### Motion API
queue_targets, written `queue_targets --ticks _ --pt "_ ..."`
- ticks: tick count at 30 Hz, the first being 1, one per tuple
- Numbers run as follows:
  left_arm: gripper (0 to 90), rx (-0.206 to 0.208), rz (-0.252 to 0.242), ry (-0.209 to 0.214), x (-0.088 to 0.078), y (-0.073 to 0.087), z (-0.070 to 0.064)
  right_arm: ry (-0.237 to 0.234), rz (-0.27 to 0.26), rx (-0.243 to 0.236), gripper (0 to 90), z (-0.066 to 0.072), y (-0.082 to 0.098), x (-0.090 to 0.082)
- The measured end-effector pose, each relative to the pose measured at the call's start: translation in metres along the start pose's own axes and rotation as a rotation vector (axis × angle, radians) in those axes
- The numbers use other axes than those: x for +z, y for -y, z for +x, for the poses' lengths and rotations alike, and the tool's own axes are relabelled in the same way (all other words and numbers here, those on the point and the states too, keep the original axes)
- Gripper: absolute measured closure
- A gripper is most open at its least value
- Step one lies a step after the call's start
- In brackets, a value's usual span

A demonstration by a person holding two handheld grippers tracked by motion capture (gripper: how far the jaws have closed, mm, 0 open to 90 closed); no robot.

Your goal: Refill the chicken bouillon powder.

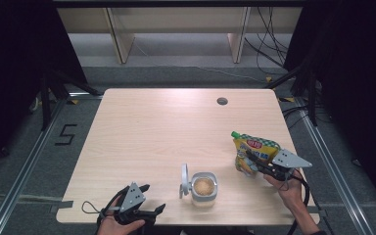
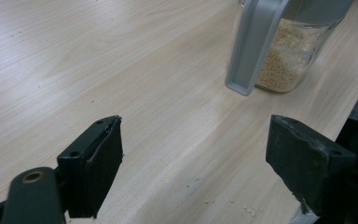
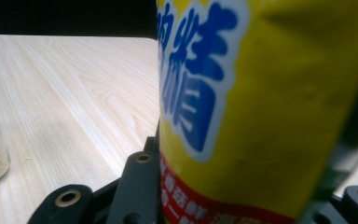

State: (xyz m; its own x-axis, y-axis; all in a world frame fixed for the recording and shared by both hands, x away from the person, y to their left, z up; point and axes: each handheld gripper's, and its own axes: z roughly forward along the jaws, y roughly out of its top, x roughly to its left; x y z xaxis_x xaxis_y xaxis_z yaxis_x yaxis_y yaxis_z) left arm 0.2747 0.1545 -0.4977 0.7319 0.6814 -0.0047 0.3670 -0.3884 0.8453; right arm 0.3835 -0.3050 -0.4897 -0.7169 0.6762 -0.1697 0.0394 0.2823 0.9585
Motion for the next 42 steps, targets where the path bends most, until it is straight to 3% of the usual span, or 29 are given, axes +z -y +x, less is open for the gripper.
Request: queue_targets --ticks 2,3,4,5,10,11,12,14,15,17,18,19,20,24,26,27,29,31,32,33,35,37,39,40,42 --pt "18.2 -0.01 -0.004 0.002 0.0 0.0 0.0 0.004 0.008 0.01 70.2 0.001 -0.001 -0.002" --pt "18.2 -0.011 -0.006 0.002 0.0 0.0 0.0 0.021 -0.013 -0.002 69.4 0.001 -0.001 -0.002" --pt "18.2 -0.021 -0.003 -0.001 -0.001 0.0 -0.001 -0.009 -0.005 0.0 68.7 0.0 -0.002 -0.003" --pt "18.2 -0.02 -0.003 0.0 -0.001 0.0 -0.001 0.023 -0.009 0.001 68.4 0.0 -0.002 -0.006" --pt "18.2 -0.009 0.0 -0.002 -0.001 0.0 0.0 0.02 -0.007 0.029 64.9 -0.001 -0.003 -0.012" --pt "18.2 -0.006 -0.006 0.0 -0.001 0.0 0.0 0.039 -0.023 0.02 63.3 -0.001 -0.004 -0.012" --pt "18.2 -0.021 -0.008 -0.001 -0.001 0.0 -0.001 0.035 -0.005 0.045 60.6 0.0 -0.005 -0.015" --pt "18.2 -0.003 -0.003 0.003 -0.002 0.0 0.001 0.052 -0.019 0.032 56.6 -0.001 -0.006 -0.016" --pt "18.2 0.001 -0.007 0.006 -0.001 0.0 0.001 0.043 -0.005 0.095 50.8 0.001 -0.008 -0.021" --pt "18.2 0.019 -0.001 0.001 -0.002 0.0 0.002 0.055 0.01 0.153 44.0 0.004 -0.008 -0.024" --pt "18.2 0.016 -0.002 0.002 -0.002 0.0 0.002 0.065 0.001 0.166 38.4 0.004 -0.008 -0.028" --pt "18.2 0.016 -0.002 0.002 -0.002 0.0 0.002 0.065 0.001 0.166 38.4 0.004 -0.008 -0.028" --pt "18.2 0.013 -0.001 0.002 -0.002 0.0 0.002 0.084 0.001 0.2 33.8 0.007 -0.009 -0.031" --pt "18.2 0.008 -0.008 -0.001 -0.002 0.0 0.003 0.122 0.02 0.219 32.5 0.011 -0.011 -0.04" --pt "18.2 0.01 -0.009 -0.003 -0.003 0.0 0.003 0.116 0.028 0.236 30.9 0.012 -0.012 -0.045" --pt "18.2 -0.019 -0.011 -0.003 -0.002 0.0 0.001 0.116 0.028 0.236 30.9 0.012 -0.012 -0.045" --pt "18.2 -0.026 -0.015 -0.003 -0.002 0.0 0.001 0.134 0.024 0.222 30.0 0.012 -0.012 -0.048" --pt "18.2 -0.027 -0.012 -0.005 -0.002 0.001 0.001 0.136 0.045 0.251 28.1 0.016 -0.013 -0.052" --pt "18.2 -0.028 -0.012 -0.005 -0.002 0.001 0.001 0.118 0.035 0.218 28.1 0.013 -0.013 -0.053" --pt "18.2 -0.026 -0.011 -0.004 -0.002 0.0 0.001 0.149 0.052 0.228 27.4 0.016 -0.013 -0.056" --pt "18.2 -0.013 -0.008 -0.002 -0.002 0.0 0.002 0.145 0.058 0.251 24.6 0.019 -0.013 -0.058" --pt "18.2 -0.03 -0.018 0.001 -0.001 0.0 0.0 0.133 0.062 0.272 23.7 0.022 -0.014 -0.062" --pt "18.2 0.012 0.001 0.008 -0.001 -0.002 0.002 0.123 0.066 0.273 21.8 0.025 -0.014 -0.065" --pt "18.2 0.01 -0.006 0.004 -0.001 -0.002 0.002 0.126 0.077 0.239 21.4 0.028 -0.014 -0.067" --pt "18.2 0.011 -0.003 0.0 0.0 -0.002 0.002 0.126 0.091 0.234 20.6 0.029 -0.015 -0.068"
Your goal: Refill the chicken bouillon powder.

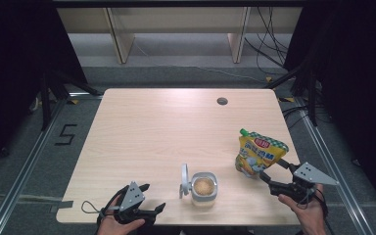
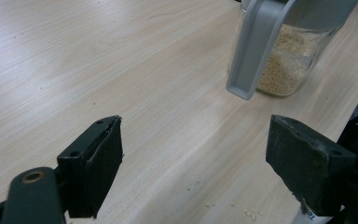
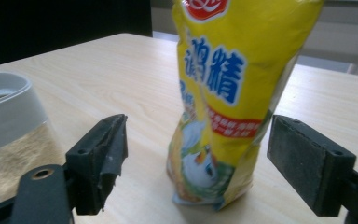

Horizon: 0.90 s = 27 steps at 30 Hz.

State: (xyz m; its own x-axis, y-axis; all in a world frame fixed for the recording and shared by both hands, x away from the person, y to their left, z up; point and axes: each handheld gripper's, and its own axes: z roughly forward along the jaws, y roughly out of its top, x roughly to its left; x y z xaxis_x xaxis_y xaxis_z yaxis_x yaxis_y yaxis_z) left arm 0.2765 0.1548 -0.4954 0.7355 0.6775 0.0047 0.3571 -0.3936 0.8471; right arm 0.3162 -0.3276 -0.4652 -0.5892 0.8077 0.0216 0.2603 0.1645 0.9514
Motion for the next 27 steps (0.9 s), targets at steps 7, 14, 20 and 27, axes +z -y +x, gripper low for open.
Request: queue_targets --ticks 7,14,20,27 --pt "18.2 -0.002 0.0 0.01 0.0 0.0 0.001 -0.01 0.029 0.021 18.7 0.012 0.003 -0.007" --pt "18.2 -0.008 -0.009 0.008 0.0 0.0 0.0 -0.028 0.065 -0.029 18.2 0.019 0.004 -0.013" --pt "18.2 -0.007 -0.008 0.007 0.0 -0.001 0.0 -0.037 0.091 -0.032 17.3 0.027 0.007 -0.017" --pt "18.2 -0.036 -0.017 0.009 0.0 -0.002 -0.003 -0.044 0.124 -0.046 17.0 0.033 0.009 -0.019"
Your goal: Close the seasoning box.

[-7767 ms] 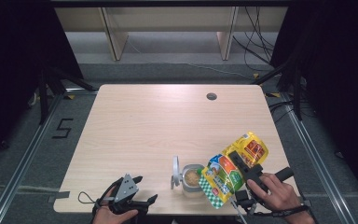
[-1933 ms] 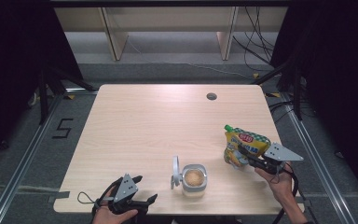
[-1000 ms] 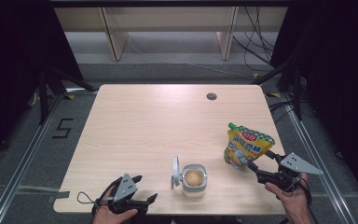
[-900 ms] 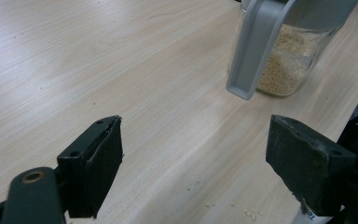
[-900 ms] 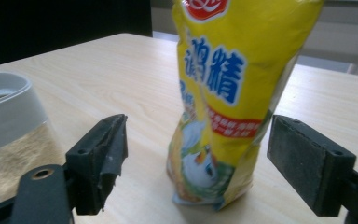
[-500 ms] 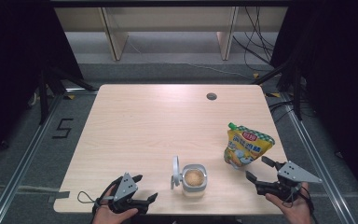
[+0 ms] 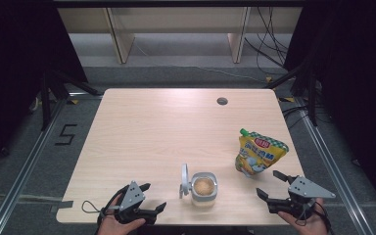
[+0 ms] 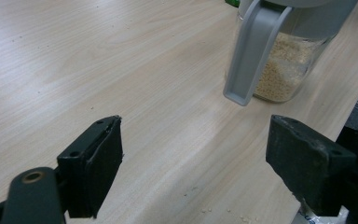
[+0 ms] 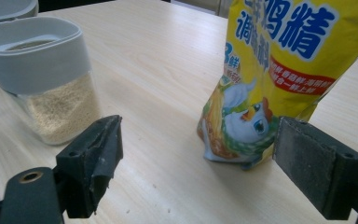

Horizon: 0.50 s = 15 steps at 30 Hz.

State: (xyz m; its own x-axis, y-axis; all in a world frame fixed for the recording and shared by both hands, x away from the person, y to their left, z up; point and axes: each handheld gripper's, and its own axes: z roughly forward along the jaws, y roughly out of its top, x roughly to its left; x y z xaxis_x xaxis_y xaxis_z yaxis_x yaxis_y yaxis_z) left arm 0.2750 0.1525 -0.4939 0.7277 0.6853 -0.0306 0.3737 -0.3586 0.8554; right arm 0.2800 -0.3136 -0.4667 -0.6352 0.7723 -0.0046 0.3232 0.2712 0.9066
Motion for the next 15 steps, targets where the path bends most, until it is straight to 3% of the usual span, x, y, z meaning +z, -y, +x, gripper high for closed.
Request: queue_targets --ticks 3,5,6,11,12,14,15 --pt "18.2 0.004 -0.006 0.007 -0.0005 -0.0013 -0.0005 -0.008 0.009 -0.045 17.1 -0.0017 0.0011 0.0008" --pt "18.2 -0.007 -0.013 0.01 -0.0007 -0.0027 -0.0014 -0.006 0.003 -0.046 17.1 -0.0016 0.0011 0.0013" --pt "18.2 -0.002 -0.014 0.007 -0.0013 -0.0033 -0.0016 -0.009 -0.002 -0.073 17.1 -0.0026 0.0011 0.0021" --pt "18.2 -0.015 -0.024 0.01 -0.0027 -0.0059 -0.0035 -0.016 0.021 -0.06 17.1 0.0012 0.0023 0.0023" --pt "18.2 -0.003 -0.011 0.004 -0.0042 -0.0066 -0.0031 -0.022 0.045 -0.025 17.1 0.0047 0.0028 0.0009" --pt "18.2 -0.016 -0.022 0.012 -0.0045 -0.0069 -0.0048 -0.015 0.026 -0.07 17.1 0.0037 0.0025 0.001" --pt "18.2 -0.001 -0.025 0.013 -0.0069 -0.0089 -0.0042 -0.035 0.03 -0.06 17.1 0.0056 0.0026 0.0012"
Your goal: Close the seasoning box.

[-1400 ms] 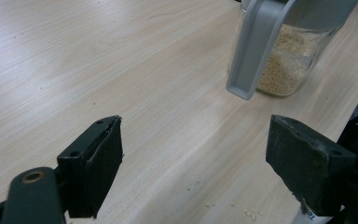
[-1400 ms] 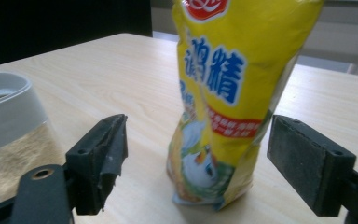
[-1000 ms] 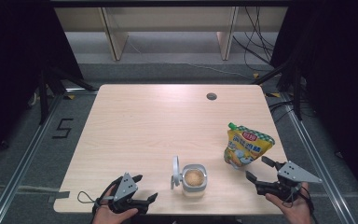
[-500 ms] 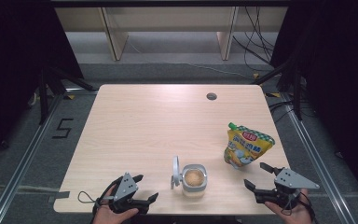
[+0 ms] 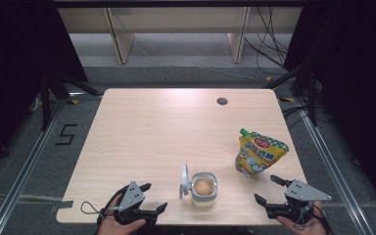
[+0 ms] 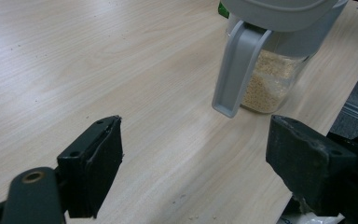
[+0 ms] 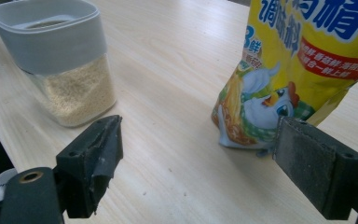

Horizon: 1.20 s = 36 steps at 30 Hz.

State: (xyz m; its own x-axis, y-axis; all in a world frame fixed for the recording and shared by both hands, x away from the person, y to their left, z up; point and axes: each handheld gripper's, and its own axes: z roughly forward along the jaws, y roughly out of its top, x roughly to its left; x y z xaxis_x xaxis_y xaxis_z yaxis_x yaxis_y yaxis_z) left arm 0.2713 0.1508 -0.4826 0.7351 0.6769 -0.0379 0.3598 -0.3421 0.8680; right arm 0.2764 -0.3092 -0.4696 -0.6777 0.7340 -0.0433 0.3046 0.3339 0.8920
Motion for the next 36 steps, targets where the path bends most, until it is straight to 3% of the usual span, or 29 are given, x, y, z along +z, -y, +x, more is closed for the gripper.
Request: queue_targets --ticks 5,6,8,11,13,14,19,20,23,25,28,29,30,33,36 --pt "18.7 -0.041 -0.004 0.0 -0.004 -0.004 -0.004 0.008 0.02 0.006 17.1 0.004 0.001 -0.001" --pt "19.2 -0.033 0.0 0.009 -0.005 -0.006 -0.004 0.001 0.012 -0.018 17.1 0.002 0.001 0.0" --pt "22.4 -0.034 -0.005 0.012 -0.005 -0.01 -0.007 0.0 0.04 0.004 17.1 0.005 0.001 0.0" --pt "37.2 0.013 0.007 0.009 -0.006 -0.015 -0.011 -0.009 0.041 -0.026 17.3 0.004 0.001 0.001" --pt "52.3 0.039 -0.005 0.015 -0.007 -0.019 -0.013 -0.018 0.043 -0.012 17.3 0.006 0.001 0.001" --pt "65.5 0.044 -0.007 0.005 -0.008 -0.021 -0.017 -0.016 0.041 -0.02 17.4 0.006 0.001 0.001" --pt "83.7 0.091 -0.004 0.007 -0.007 -0.027 -0.022 -0.007 0.035 -0.039 17.5 0.005 0.001 0.002" --pt "85.6 0.109 -0.007 0.017 -0.006 -0.029 -0.021 -0.016 0.03 -0.04 17.5 0.005 0.001 0.003" --pt "88.9 0.102 0.0 0.038 -0.001 -0.034 -0.025 -0.021 0.048 -0.029 17.7 0.006 0.001 0.002" --pt "89.1 0.123 -0.001 0.04 0.002 -0.038 -0.026 -0.019 0.033 -0.038 17.8 0.006 0.001 0.003" --pt "89.1 0.107 -0.009 0.056 0.007 -0.044 -0.029 -0.026 0.041 -0.021 17.9 0.007 0.001 0.003" --pt "89.1 0.143 -0.008 0.058 0.009 -0.047 -0.028 -0.022 0.042 -0.017 17.9 0.007 0.001 0.003" --pt "89.1 0.121 -0.008 0.056 0.011 -0.048 -0.03 -0.026 0.04 -0.023 18.0 0.006 0.001 0.003" --pt "89.1 0.143 -0.01 0.057 0.013 -0.052 -0.031 -0.007 0.039 -0.039 18.1 0.005 0.001 0.002" --pt "89.0 0.128 -0.023 0.064 0.015 -0.056 -0.032 0.002 0.039 -0.035 18.2 0.005 0.002 0.002"
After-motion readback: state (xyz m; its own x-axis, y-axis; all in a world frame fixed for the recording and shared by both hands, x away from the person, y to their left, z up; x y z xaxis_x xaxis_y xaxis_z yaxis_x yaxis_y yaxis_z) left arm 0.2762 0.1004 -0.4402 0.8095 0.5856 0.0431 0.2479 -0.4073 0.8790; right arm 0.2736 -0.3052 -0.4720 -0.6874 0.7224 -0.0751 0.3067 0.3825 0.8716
